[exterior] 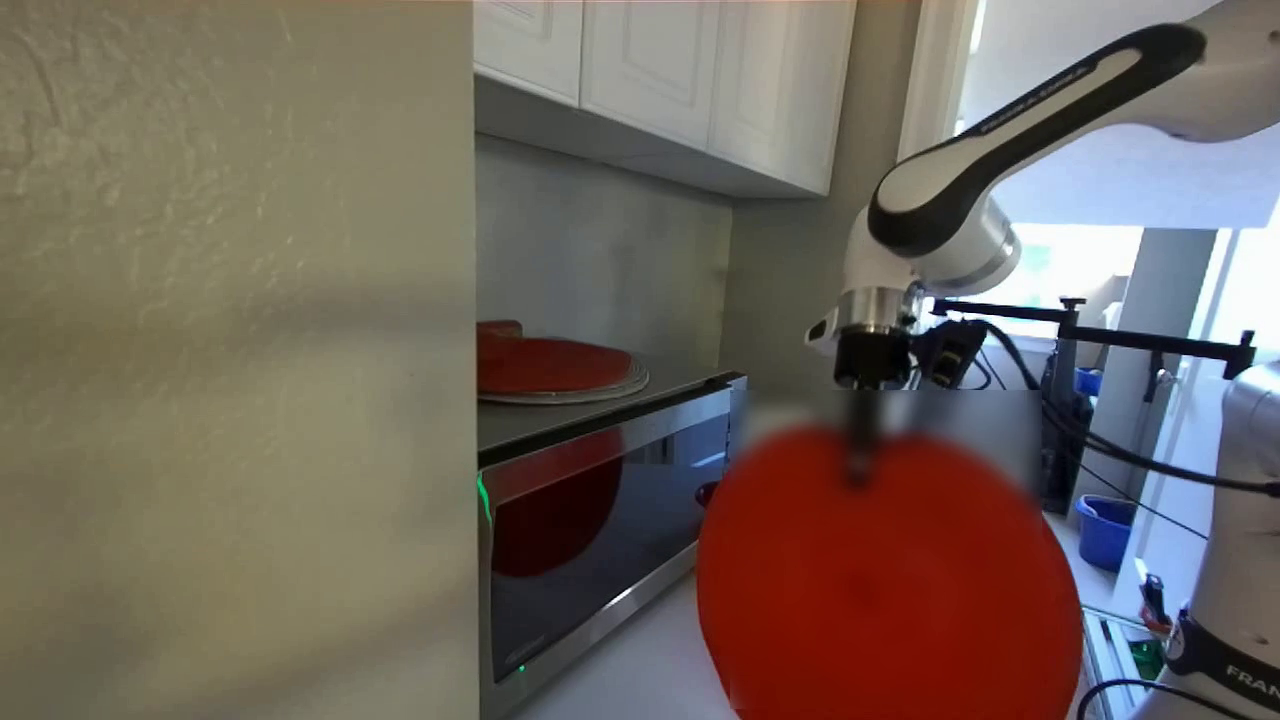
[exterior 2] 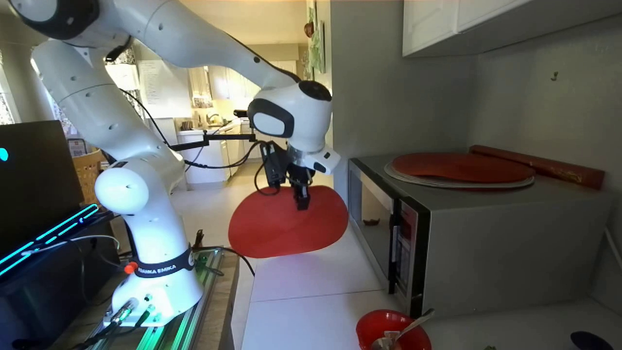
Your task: Put the orange object on the microwave
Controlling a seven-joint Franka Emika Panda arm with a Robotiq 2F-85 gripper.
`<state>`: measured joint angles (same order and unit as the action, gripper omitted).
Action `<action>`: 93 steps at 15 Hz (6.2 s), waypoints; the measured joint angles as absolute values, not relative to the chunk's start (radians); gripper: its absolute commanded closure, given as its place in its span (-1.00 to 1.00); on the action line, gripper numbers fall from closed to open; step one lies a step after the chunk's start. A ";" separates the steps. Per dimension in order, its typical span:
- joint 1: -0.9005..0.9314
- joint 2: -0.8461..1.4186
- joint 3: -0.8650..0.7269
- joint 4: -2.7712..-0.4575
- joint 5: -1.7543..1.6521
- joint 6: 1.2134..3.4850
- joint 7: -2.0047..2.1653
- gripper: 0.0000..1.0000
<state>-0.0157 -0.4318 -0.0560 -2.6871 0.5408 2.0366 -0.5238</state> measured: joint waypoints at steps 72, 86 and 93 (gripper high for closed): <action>0.049 -0.022 0.055 -1.878 1.999 2.360 -0.905 1.00; 0.107 0.192 0.063 -1.719 2.439 2.277 -1.348 1.00; 0.041 0.306 -0.049 -1.659 2.376 2.262 -1.406 1.00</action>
<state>0.0412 0.3065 -0.0487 -1.6586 2.3756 2.2625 -1.4059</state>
